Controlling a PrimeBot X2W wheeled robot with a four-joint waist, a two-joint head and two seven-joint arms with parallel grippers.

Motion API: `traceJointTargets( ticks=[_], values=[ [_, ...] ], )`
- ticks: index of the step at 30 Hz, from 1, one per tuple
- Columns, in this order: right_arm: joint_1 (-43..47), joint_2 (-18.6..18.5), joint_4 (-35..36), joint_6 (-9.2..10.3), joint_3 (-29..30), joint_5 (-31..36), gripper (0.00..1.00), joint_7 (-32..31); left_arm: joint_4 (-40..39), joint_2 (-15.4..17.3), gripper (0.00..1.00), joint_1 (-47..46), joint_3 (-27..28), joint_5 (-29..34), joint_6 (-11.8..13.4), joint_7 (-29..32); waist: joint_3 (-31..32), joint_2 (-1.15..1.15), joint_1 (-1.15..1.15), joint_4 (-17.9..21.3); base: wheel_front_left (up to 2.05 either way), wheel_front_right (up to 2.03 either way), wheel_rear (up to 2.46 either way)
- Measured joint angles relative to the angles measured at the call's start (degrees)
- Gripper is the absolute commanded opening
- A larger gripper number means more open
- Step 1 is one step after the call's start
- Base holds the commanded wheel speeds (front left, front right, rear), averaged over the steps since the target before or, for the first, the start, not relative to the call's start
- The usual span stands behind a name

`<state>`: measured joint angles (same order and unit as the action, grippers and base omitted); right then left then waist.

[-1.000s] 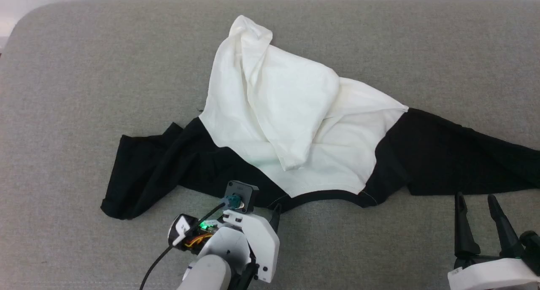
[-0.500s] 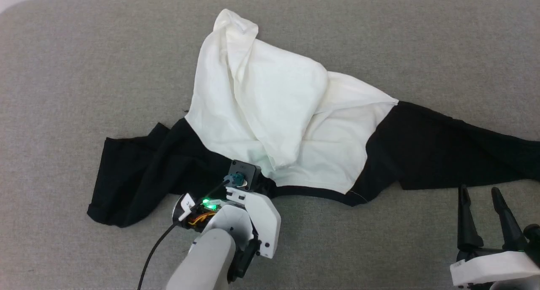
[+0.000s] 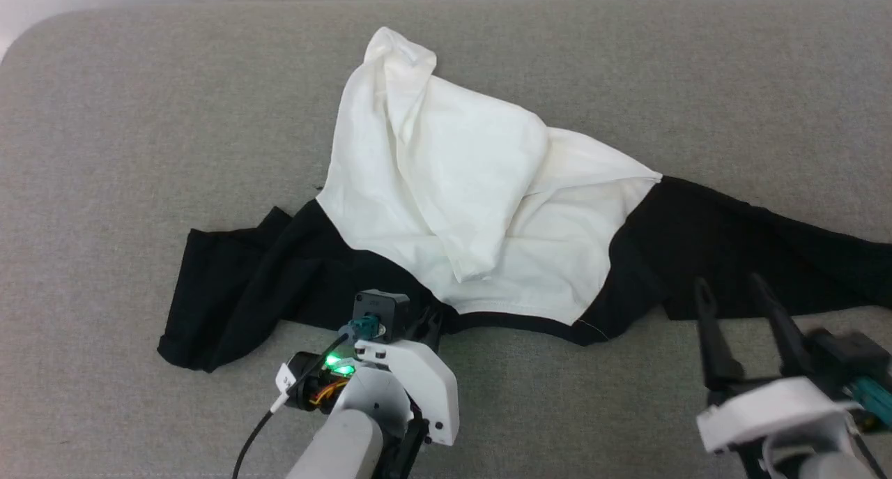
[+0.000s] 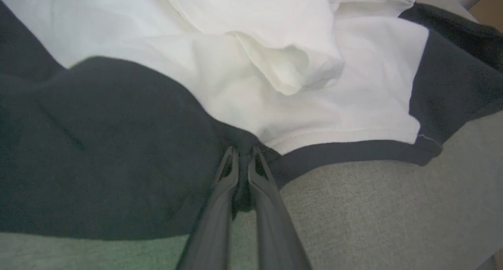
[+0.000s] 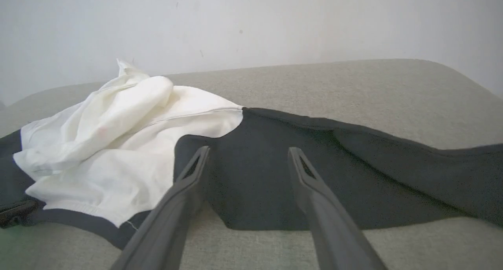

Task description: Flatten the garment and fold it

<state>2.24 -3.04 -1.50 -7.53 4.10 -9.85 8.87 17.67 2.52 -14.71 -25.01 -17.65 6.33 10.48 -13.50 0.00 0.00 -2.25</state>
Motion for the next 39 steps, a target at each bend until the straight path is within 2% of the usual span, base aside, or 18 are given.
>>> traceJointTargets(
  ticks=[3, 7, 11, 15, 26, 37, 38, 39],
  values=[
    [-2.19, 0.08, 2.36, 0.0, -2.86, 2.33, 1.0, -5.59, -2.5, -0.01, 0.0, 1.13, -0.38, -0.02, 0.46, -0.3, 0.41, 0.0, 0.0, -0.57, 0.0, 0.0, 0.0],
    [-4.84, -0.37, 3.04, -0.01, -4.81, 4.99, 1.0, -16.64, -5.04, -0.02, 0.0, 1.64, -0.96, -0.38, 0.86, -0.4, 0.57, 0.0, 0.0, -1.51, 0.0, 0.0, 0.0],
    [-6.12, -4.0, 2.98, -0.01, -6.42, 5.38, 1.0, -27.1, -6.46, -0.02, 0.0, 1.64, -1.68, -0.53, 1.42, -0.3, 0.26, 0.0, 0.0, -2.48, 0.0, 0.0, 0.0],
    [-6.91, -6.48, 3.83, 0.0, -7.21, 5.03, 1.0, -32.2, -7.24, -0.01, 0.0, 1.63, -2.21, -0.52, 1.62, 0.05, -0.42, 0.0, 0.0, -3.45, 0.0, 0.0, 0.0],
    [-7.04, -7.77, 2.83, -0.01, -11.8, 3.39, 1.0, -37.16, -7.51, 0.0, 0.0, 1.46, -3.05, -0.63, 1.85, 0.18, -2.05, 0.0, 0.0, -5.31, 0.0, 0.0, 0.0],
    [-8.04, -7.53, -0.57, 0.0, -13.0, 3.66, 1.0, -35.99, -7.05, 0.01, 0.0, 1.15, -3.89, -1.13, 1.85, 0.16, -2.18, 0.0, -0.01, -6.32, 0.0, 0.0, 0.0],
    [-8.15, -7.4, -0.79, 0.0, -12.93, 3.66, 0.5, -35.57, -7.04, 0.01, 0.0, 1.08, -3.9, -1.22, 1.85, 0.14, -2.23, 0.0, -0.01, -6.36, 0.0, 0.0, 0.0],
    [-8.23, -7.36, -0.97, 0.0, -12.99, 3.74, 0.28, -35.06, -7.0, 0.01, 0.0, 1.06, -3.9, -1.27, 1.85, 0.1, -2.28, 0.0, 0.0, -6.39, 0.0, 0.0, 0.0]
  ],
)
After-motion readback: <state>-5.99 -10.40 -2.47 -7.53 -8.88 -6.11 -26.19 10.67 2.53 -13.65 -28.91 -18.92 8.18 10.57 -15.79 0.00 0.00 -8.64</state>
